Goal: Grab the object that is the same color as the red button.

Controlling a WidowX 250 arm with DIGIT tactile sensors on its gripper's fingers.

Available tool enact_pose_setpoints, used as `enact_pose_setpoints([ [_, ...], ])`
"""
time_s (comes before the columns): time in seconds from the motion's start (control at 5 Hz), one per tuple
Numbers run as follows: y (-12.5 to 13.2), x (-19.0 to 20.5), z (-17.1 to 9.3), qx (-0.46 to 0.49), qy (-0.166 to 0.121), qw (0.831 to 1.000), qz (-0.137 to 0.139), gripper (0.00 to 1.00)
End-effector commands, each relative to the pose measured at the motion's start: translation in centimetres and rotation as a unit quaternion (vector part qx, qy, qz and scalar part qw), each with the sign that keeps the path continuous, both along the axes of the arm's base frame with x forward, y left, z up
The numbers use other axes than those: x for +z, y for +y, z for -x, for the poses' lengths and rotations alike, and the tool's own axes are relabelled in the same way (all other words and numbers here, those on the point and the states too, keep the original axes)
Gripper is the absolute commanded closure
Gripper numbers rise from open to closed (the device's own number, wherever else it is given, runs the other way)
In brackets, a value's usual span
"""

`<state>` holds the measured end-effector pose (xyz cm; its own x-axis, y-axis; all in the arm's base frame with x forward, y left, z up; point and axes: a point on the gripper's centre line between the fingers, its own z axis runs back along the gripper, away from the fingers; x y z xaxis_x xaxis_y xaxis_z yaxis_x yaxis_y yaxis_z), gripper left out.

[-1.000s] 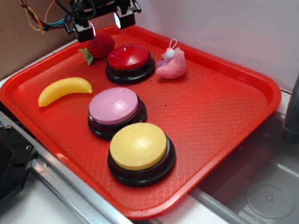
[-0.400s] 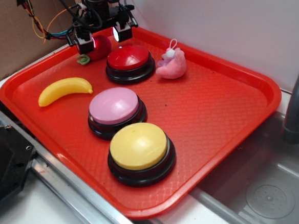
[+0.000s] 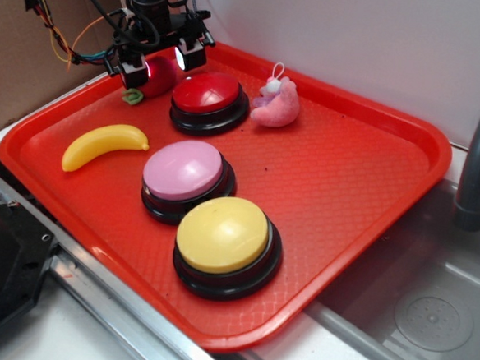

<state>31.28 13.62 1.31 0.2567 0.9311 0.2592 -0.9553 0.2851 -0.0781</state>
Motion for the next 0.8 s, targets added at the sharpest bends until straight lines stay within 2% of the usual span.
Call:
enact_pose_setpoints([
  [0.0, 1.2, 0.8, 0.7, 0.011, -0.005, 1.0, -0.012, 1.0],
  [0.4, 0.8, 3.7, 0.7, -0.042, 0.002, 0.999, 0.0, 1.0],
  [0.6, -1.0, 6.7, 0.6, -0.129, 0.008, 0.992, -0.003, 1.0],
])
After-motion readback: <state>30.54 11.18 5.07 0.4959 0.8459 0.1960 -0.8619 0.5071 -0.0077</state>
